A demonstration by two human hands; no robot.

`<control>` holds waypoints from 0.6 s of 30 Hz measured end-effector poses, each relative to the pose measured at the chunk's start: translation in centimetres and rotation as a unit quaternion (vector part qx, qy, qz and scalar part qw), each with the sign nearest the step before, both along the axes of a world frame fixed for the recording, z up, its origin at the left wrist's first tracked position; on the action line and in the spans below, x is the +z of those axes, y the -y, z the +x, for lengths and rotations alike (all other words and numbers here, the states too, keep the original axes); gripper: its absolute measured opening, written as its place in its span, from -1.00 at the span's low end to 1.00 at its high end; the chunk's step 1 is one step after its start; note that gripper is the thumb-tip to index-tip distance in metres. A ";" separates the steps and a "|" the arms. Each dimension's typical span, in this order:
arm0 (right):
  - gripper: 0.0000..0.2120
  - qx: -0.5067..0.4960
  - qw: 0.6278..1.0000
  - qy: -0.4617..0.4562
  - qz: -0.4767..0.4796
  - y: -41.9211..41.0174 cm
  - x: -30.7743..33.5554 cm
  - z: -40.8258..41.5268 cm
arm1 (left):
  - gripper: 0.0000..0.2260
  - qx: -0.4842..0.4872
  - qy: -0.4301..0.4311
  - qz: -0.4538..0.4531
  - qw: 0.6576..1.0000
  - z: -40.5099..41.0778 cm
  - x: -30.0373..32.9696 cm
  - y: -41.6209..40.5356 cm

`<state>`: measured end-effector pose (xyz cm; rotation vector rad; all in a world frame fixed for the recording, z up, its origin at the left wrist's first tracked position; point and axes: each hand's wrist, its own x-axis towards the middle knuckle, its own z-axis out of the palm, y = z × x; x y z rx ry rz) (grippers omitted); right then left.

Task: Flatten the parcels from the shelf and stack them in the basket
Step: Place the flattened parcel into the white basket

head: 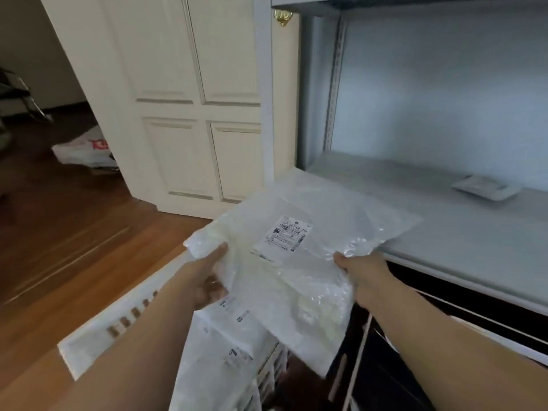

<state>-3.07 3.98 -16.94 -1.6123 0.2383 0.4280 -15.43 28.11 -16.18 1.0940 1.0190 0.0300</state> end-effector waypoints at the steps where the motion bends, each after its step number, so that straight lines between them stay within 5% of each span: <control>1: -0.69 0.021 1.000 -0.016 -0.011 -1.8 -1.1 -0.8 | -0.61 0.029 0.023 -0.017 0.999 -0.2 -1.1 -0.7; 3: -0.83 0.083 0.994 -0.065 -0.030 -4.5 -3.4 -2.7 | -0.77 0.083 0.012 0.023 0.996 -0.8 -2.8 -1.9; 6: -0.89 0.146 0.973 -0.178 -0.013 -7.2 -7.1 -6.0 | -0.63 0.089 -0.144 0.185 0.968 -2.6 -5.5 -4.2; 9: -0.87 0.108 0.969 -0.215 -0.055 -8.2 -9.3 -6.9 | -0.66 0.063 -0.259 0.257 0.929 -5.2 -7.4 -5.2; 12: -0.78 0.082 0.979 -0.102 -0.157 -7.8 -9.9 -5.3 | -0.35 0.009 -0.361 0.334 0.871 -7.4 -10.8 -5.8; 14: -0.49 0.125 0.959 0.022 -0.254 -7.5 -9.0 -4.6 | -0.21 -0.074 -0.394 0.395 0.826 -9.1 -12.0 -4.9; 16: -0.26 0.245 0.922 0.107 -0.280 -7.5 -7.7 -4.8 | -0.32 -0.154 -0.418 0.448 0.775 -10.0 -12.5 -3.9; 18: -0.33 0.408 0.845 0.150 -0.311 -8.1 -6.9 -5.2 | -0.50 -0.220 -0.439 0.478 0.728 -10.4 -13.0 -3.7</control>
